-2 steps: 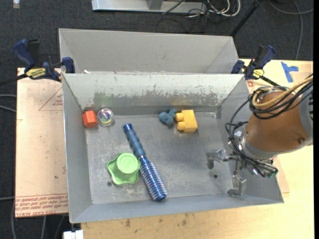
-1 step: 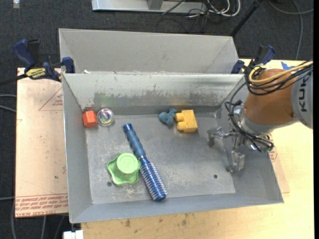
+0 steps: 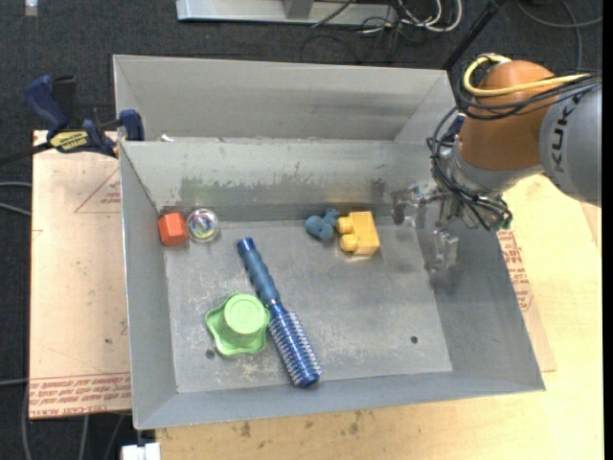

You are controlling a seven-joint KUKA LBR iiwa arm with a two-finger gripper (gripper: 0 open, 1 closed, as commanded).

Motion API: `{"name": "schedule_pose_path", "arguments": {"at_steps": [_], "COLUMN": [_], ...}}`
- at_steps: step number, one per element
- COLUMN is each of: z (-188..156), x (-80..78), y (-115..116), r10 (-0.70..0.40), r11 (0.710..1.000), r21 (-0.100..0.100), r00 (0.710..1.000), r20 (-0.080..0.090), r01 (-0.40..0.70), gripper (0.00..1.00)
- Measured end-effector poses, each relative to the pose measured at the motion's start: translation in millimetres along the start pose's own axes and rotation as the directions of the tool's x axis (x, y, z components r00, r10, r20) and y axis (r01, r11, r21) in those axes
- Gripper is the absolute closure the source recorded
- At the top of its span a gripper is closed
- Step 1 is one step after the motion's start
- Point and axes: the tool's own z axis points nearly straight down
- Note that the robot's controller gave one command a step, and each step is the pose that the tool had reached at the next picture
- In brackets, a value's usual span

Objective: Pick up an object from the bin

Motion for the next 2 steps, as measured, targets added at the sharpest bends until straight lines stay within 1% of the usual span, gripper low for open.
{"name": "schedule_pose_path", "arguments": {"at_steps": [1,2], "z": [38,36], "x": [-10.5,-20.9], "y": [22,46], "r10": [0.039,0.104], "r11": [0.999,0.995], "r21": [-0.008,-0.005], "r00": [0.999,0.995], "r20": [-0.012,-0.010], "r01": [-0.039,-0.104], "gripper": [0.00,0.00]}}
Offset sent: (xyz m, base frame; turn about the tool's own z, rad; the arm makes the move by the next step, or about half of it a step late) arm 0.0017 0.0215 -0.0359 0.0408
